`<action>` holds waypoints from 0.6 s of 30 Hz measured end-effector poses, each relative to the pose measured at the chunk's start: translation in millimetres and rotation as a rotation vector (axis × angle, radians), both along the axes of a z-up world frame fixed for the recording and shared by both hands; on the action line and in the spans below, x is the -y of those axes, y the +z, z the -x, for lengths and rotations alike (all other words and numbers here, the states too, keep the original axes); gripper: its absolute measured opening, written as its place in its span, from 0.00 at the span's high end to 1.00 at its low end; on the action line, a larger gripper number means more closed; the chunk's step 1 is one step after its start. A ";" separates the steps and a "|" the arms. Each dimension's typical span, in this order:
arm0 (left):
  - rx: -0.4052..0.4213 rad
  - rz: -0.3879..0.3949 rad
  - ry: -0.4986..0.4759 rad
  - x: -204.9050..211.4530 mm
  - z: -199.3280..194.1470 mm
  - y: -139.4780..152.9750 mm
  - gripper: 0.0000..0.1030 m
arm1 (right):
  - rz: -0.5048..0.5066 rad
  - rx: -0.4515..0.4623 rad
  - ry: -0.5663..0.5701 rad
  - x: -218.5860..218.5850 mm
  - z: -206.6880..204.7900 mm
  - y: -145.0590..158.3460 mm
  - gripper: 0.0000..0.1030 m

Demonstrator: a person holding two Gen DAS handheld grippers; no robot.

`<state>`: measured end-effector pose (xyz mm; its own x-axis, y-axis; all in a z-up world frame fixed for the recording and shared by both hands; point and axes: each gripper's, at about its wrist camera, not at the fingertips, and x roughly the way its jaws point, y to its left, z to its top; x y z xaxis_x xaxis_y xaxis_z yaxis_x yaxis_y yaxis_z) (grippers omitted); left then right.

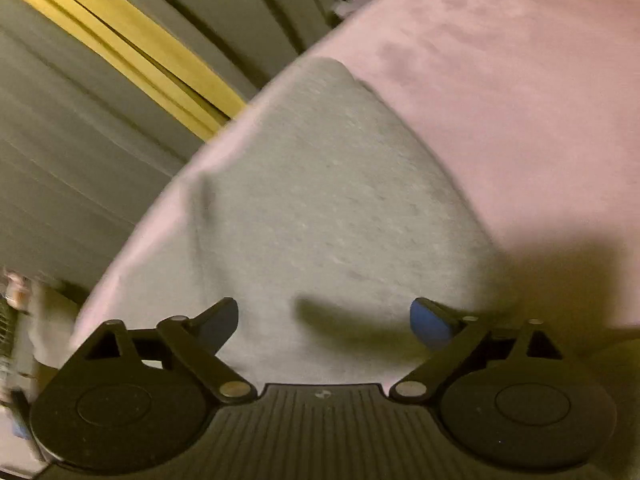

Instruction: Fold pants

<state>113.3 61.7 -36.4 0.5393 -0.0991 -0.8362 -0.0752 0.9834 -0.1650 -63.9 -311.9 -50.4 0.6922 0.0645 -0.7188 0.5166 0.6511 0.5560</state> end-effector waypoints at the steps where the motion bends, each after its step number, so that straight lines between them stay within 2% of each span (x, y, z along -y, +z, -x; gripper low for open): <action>1: 0.000 0.001 0.000 -0.3 0.2 -0.1 0.00 | 0.000 0.022 -0.005 -0.5 2.5 2.7 0.10; 5: 0.000 -0.001 -0.002 -0.6 0.1 -0.7 0.00 | 0.040 0.068 -0.001 -5.1 4.6 18.0 0.05; 7: 0.000 -0.004 -0.003 -0.3 0.2 -0.6 0.00 | -0.006 0.096 0.000 -1.1 6.4 16.2 0.04; 8: 0.000 -0.005 -0.002 -0.2 0.6 -0.3 0.00 | -0.021 0.086 -0.005 0.0 7.3 13.2 0.04; 10: 0.002 -0.005 -0.004 0.0 1.8 1.2 0.00 | 0.007 0.010 -0.009 0.2 8.6 4.1 0.04; 12: 0.009 -0.005 -0.002 -0.2 4.5 5.7 0.00 | 0.029 0.004 0.016 -1.3 3.9 4.5 0.04; 15: 0.094 0.035 -0.023 0.4 18.1 22.4 0.00 | 0.046 0.037 0.016 3.0 5.3 12.5 0.04; 18: 0.170 0.086 -0.106 10.0 30.6 40.6 0.00 | 0.175 0.058 -0.013 8.3 12.6 24.6 0.04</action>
